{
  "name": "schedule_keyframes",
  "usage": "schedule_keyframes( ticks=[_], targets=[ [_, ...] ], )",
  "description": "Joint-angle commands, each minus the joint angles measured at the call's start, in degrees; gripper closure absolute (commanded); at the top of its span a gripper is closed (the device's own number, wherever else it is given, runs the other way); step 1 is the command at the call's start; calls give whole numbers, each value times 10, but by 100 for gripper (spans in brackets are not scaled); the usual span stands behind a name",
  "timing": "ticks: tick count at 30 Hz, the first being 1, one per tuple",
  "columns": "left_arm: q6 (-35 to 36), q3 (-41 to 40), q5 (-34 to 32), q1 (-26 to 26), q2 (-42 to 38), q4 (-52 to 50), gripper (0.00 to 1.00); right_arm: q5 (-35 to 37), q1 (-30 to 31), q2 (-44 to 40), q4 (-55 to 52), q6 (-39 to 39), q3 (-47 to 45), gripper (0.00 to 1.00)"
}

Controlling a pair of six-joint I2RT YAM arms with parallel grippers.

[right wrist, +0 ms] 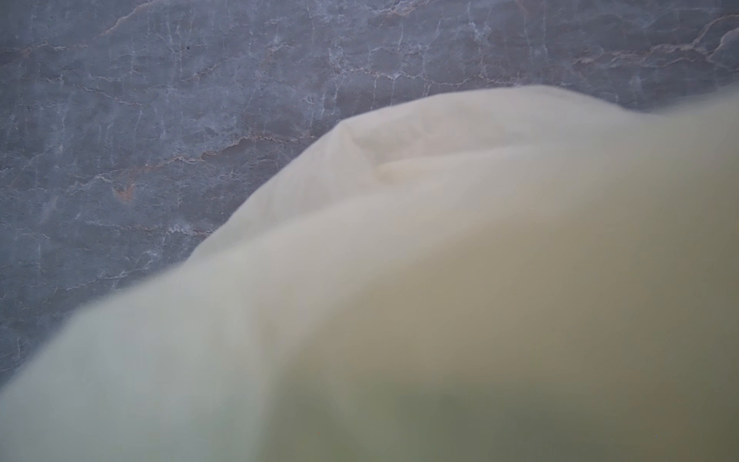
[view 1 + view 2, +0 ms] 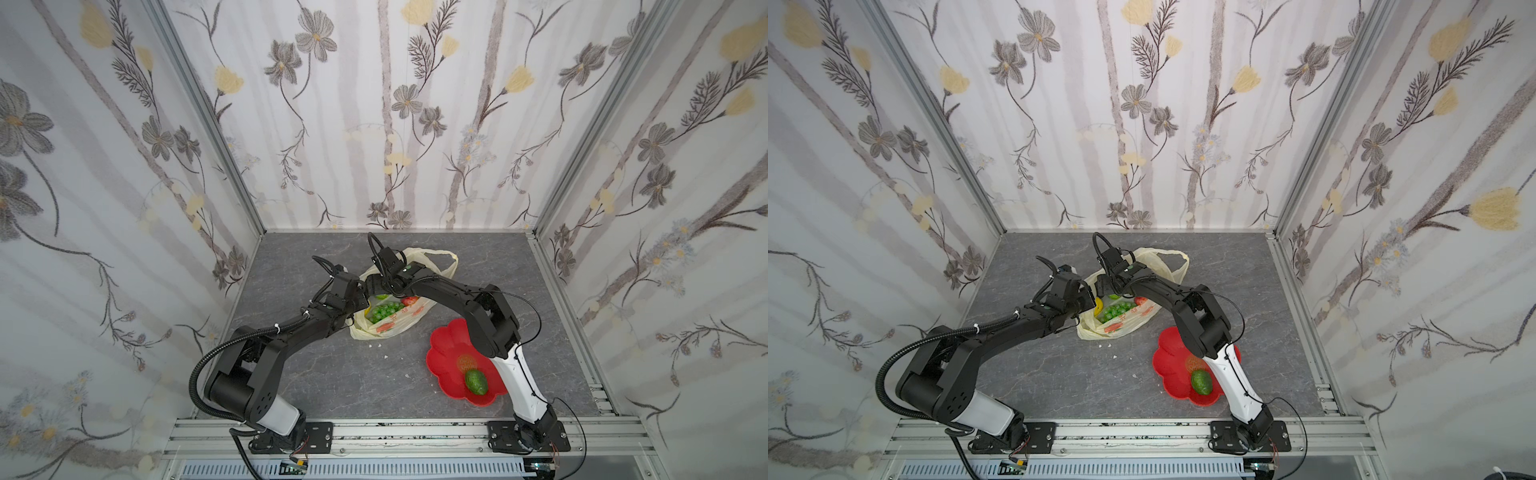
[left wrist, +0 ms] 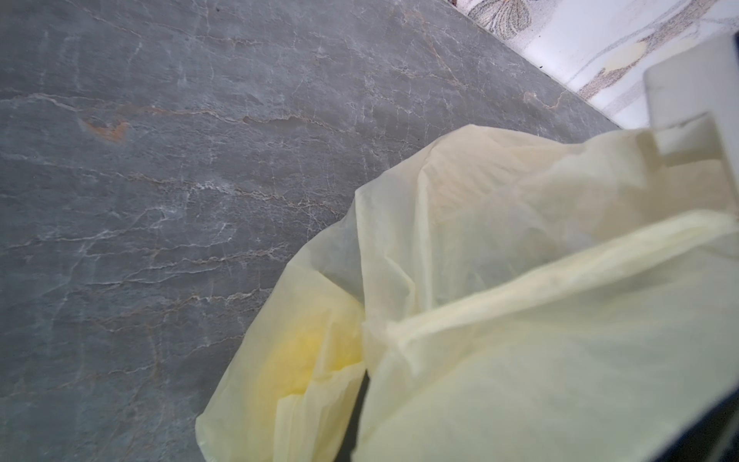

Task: Take fruits out of the plastic bag
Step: Pick up the fruit from the plastic bag.

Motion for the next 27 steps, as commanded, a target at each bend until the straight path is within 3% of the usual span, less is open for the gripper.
schedule_keyframes(
  ticks=[1, 6, 11, 16, 21, 27],
  targets=[
    [-3, 0, -3, 0, -1, 3, 100, -2, 0, 13, 8, 8, 7, 15],
    [-1, 0, -5, 0, -2, 3, 100, 3, -2, 20, 5, 9, 8, 17],
    [-2, -1, -6, 0, -1, 3, 100, 5, -2, 13, 3, 5, 8, 32],
    [-1, -2, -8, 0, -1, 3, 100, -6, 1, -7, 3, 0, 5, 39],
    [-1, -2, -9, 0, -2, 3, 100, -31, 4, -58, 10, -4, -25, 40],
    [0, -5, -15, 1, -6, 3, 100, -81, 4, -159, 33, -6, -124, 41]
  ],
)
